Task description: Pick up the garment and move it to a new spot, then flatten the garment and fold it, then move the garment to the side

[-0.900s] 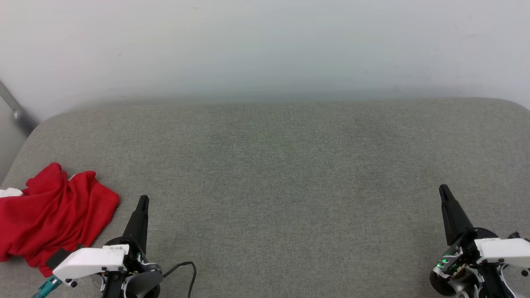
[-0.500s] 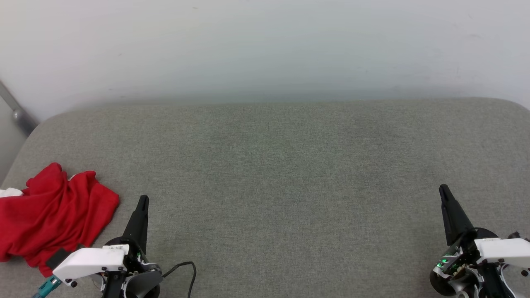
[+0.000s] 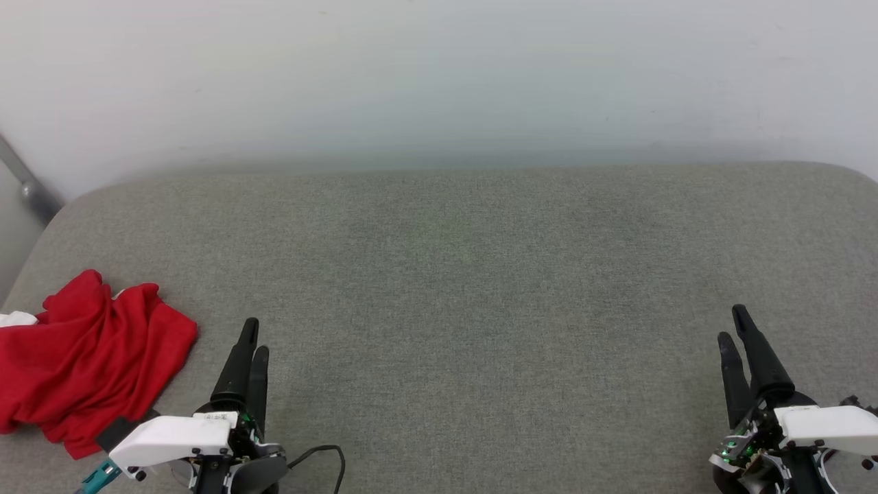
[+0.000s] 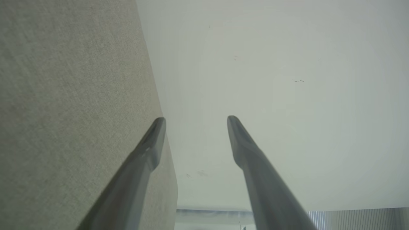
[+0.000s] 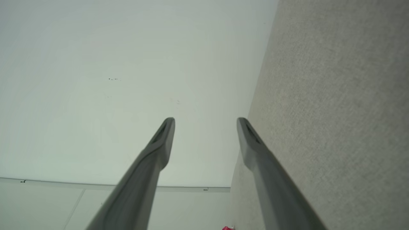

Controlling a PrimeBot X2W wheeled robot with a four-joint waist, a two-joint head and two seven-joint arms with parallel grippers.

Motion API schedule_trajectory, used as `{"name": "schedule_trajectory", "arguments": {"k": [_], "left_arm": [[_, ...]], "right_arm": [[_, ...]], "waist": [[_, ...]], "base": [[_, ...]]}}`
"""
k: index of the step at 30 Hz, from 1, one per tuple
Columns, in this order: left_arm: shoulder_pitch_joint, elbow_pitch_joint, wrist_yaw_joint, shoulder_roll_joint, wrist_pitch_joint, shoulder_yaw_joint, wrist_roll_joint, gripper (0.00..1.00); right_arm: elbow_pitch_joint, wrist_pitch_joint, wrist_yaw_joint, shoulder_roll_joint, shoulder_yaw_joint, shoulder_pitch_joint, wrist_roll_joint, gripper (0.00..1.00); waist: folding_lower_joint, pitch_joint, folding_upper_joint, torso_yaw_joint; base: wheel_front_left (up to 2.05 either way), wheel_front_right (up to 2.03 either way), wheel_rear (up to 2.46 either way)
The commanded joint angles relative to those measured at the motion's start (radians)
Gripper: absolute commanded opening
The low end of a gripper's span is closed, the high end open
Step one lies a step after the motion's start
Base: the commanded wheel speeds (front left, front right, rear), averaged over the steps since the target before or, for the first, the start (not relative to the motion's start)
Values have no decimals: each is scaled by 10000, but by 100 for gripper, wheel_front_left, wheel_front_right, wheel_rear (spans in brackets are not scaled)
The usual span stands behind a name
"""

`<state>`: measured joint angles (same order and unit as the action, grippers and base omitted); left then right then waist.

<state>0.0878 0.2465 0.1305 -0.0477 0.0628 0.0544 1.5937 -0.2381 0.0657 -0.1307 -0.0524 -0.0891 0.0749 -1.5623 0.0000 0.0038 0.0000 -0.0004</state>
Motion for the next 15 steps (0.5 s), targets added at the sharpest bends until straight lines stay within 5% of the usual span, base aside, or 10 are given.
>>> {"name": "schedule_trajectory", "arguments": {"k": [1,15], "left_arm": [[315,-242,7,-18,-79,-95,-80,100],[325,-836,7,-27,-699,-257,-2891,100]], "right_arm": [[225,-84,-2,-90,45,97,147,100],[530,-726,-2,-272,234,41,2988,100]], "waist": [[0,0,0,2],[0,-18,0,34]], "base": [[0,0,0],[0,0,0]]}}
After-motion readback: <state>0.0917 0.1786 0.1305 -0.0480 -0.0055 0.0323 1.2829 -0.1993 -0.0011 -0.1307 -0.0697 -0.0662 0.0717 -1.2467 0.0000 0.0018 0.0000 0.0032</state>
